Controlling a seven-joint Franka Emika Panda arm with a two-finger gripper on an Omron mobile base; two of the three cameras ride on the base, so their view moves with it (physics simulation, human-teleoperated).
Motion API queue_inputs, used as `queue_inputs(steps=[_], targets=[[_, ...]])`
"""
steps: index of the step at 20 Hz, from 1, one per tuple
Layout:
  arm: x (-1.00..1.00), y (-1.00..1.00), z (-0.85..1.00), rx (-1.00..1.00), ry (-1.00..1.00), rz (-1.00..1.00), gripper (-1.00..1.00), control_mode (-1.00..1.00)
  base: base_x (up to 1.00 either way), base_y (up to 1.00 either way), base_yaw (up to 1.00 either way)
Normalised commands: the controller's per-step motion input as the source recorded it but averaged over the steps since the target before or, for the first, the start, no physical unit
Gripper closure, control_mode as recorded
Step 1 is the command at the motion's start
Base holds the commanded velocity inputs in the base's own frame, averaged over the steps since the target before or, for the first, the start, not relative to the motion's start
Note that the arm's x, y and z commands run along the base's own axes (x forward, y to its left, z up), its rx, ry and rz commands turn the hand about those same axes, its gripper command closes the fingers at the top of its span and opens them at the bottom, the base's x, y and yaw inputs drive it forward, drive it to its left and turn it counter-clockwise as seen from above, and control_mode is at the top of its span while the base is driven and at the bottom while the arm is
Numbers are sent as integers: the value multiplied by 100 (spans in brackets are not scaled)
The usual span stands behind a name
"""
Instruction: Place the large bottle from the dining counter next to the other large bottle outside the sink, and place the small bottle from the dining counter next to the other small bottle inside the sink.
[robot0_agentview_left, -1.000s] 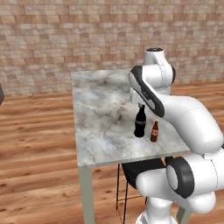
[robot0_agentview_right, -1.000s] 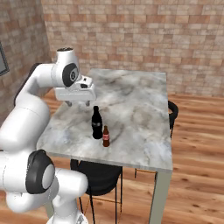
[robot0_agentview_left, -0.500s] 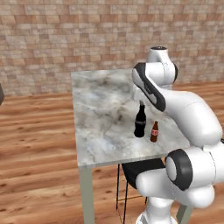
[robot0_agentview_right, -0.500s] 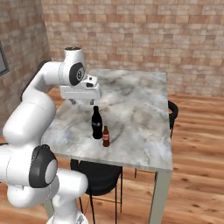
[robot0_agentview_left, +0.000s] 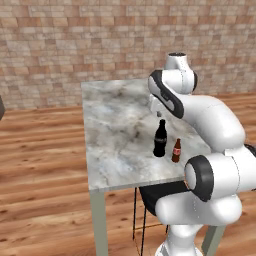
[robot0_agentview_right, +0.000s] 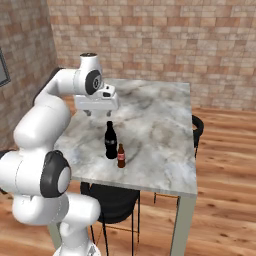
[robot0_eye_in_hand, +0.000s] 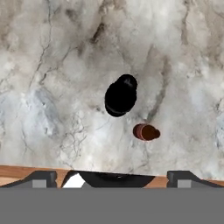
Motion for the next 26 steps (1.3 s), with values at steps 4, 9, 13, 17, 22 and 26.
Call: queue_inputs(steps=[4,9,13,17,22,26], targets=[[39,-14,-14,1,0,-4,-100,-100,0,0,0],[40,-16,-12,1,0,-5,-100,-100,0,0,0],[30,-7,0,2,0,-3,-100,-100,0,0,0],[21,0,0,1,0,-2,-100,-100,0,0,0],[12,0,0,0,1,-1,-100,-100,0,0,0],[0,0,0,0,2,0,-100,-100,0,0,0]])
